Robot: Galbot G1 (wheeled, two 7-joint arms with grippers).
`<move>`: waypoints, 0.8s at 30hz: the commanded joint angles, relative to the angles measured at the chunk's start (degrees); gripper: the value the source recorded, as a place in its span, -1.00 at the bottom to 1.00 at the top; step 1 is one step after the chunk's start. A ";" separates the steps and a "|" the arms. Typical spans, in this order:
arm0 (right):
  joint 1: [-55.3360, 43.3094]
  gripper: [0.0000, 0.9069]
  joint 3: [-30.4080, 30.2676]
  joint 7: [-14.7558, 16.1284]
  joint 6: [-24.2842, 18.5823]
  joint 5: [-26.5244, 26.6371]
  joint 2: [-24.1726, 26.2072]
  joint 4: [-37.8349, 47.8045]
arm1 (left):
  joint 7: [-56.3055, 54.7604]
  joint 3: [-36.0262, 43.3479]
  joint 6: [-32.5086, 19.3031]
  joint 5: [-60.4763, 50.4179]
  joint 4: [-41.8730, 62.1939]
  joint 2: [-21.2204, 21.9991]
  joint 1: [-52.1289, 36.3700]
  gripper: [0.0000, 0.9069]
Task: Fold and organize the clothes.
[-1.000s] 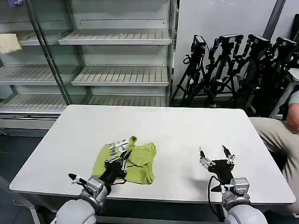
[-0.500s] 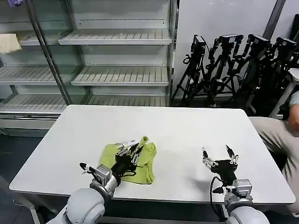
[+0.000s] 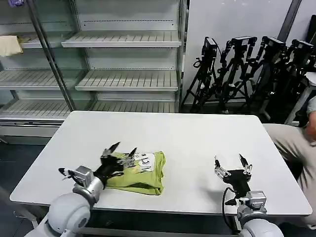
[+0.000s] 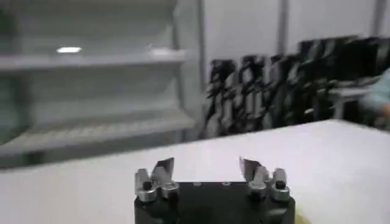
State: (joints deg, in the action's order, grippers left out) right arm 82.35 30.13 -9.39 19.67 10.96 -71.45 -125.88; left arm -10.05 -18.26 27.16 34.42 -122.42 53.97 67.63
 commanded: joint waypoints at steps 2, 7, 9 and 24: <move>0.02 1.00 -0.51 0.02 -0.87 -0.11 1.02 0.85 | -3.46 -7.26 5.96 5.69 7.66 1.09 6.66 1.00; 0.65 1.00 0.57 0.04 -1.44 0.47 2.05 0.02 | -3.52 -3.99 5.92 5.59 9.53 3.00 5.11 1.00; 0.62 1.00 0.91 0.04 -1.47 0.62 2.34 -0.11 | -4.29 -3.16 5.94 5.45 10.21 3.72 4.18 1.00; 0.19 1.00 1.14 0.27 -2.17 1.17 2.41 0.38 | -2.78 -2.03 5.82 6.61 8.83 4.99 3.92 -0.96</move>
State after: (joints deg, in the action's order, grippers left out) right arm 82.66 31.31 -9.16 17.79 11.97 -69.24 -125.77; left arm -13.07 -20.52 32.13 39.99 -114.87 58.23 71.32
